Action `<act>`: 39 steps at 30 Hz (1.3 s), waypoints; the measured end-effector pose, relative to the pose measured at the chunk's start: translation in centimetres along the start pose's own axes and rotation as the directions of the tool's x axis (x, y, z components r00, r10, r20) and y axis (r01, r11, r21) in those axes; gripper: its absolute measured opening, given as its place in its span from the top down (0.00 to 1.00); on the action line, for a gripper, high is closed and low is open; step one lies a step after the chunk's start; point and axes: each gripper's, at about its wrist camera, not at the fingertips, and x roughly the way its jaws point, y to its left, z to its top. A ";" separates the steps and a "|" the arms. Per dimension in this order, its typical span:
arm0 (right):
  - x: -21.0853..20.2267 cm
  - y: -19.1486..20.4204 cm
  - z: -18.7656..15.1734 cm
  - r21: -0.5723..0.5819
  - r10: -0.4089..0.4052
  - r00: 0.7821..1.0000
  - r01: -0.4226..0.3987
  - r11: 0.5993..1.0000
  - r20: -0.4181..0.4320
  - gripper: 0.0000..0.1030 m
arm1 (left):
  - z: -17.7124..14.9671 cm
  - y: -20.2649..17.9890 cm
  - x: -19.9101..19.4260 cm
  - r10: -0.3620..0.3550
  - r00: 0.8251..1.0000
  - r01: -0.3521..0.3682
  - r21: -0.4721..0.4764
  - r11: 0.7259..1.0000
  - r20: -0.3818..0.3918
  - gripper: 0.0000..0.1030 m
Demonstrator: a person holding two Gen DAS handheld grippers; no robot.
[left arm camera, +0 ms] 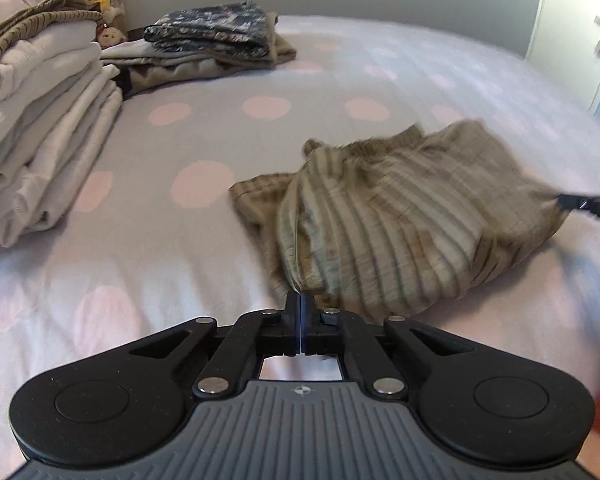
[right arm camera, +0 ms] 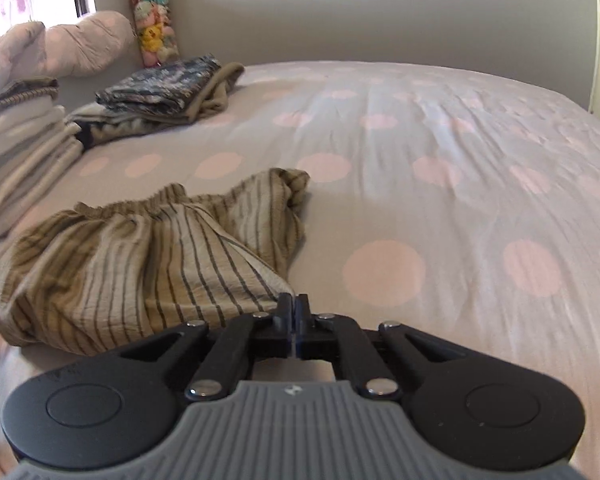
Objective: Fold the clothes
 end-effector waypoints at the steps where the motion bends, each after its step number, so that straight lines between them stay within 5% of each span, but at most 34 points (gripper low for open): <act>1: 0.4 -0.2 0.0 0.005 -0.006 1.000 0.006 1.000 -0.015 0.99 | -0.1 -0.1 0.4 0.012 1.000 -0.012 0.009 1.000 -0.024 1.00; 7: 2.0 -0.6 -0.2 0.027 -0.028 0.996 0.030 0.999 -0.080 0.98 | -0.2 -0.4 1.6 0.017 0.997 -0.015 0.029 0.999 -0.078 1.00; 13: -0.9 -1.5 0.3 0.084 -0.045 0.999 0.044 0.996 0.011 0.68 | 0.0 1.1 -0.8 -0.053 0.998 0.054 -0.068 0.996 0.018 0.96; 16: -2.0 -1.7 0.4 0.082 -0.019 1.000 0.018 0.996 0.013 0.66 | 0.2 2.2 -2.2 -0.180 0.982 0.186 -0.141 0.972 0.057 0.67; 18: -1.8 -1.0 0.2 0.048 0.014 0.999 -0.013 0.999 -0.035 0.59 | 0.2 2.2 -2.3 -0.221 0.975 0.221 -0.146 0.964 0.021 0.46; 23: 0.0 1.2 -0.4 -0.072 0.032 0.986 -0.045 0.996 -0.166 0.41 | 0.0 -0.2 -0.4 -0.201 0.969 0.198 -0.038 0.980 -0.143 0.45; 26: 1.2 1.6 -0.8 -0.099 0.023 0.976 -0.045 0.994 -0.216 0.41 | -0.2 -1.8 1.6 -0.135 0.966 0.147 0.042 0.988 -0.221 0.45; 29: 2.1 1.4 -1.0 -0.092 0.026 0.971 -0.049 0.994 -0.239 0.48 | -0.3 -2.9 3.5 -0.081 0.967 0.110 0.108 0.988 -0.242 0.48; 31: 2.3 1.3 -1.1 -0.092 0.034 0.973 -0.056 0.994 -0.228 0.58 | -0.4 -3.2 4.3 -0.065 0.971 0.096 0.127 0.987 -0.228 0.62; 33: 2.1 1.3 -0.9 -0.088 0.046 0.978 -0.065 0.994 -0.205 0.91 | -0.5 -3.4 4.5 -0.056 0.980 0.083 0.137 0.987 -0.193 0.77; 34: 2.0 1.3 -0.9 -0.084 0.052 0.980 -0.069 0.994 -0.193 0.96 | -0.5 -3.4 4.4 -0.053 0.984 0.077 0.140 0.987 -0.172 0.81; 39: 0.4 1.8 -0.3 -0.133 -0.003 0.997 -0.007 0.991 -0.072 1.00 | -0.4 -3.4 2.8 0.005 0.998 0.006 0.180 0.984 -0.060 0.92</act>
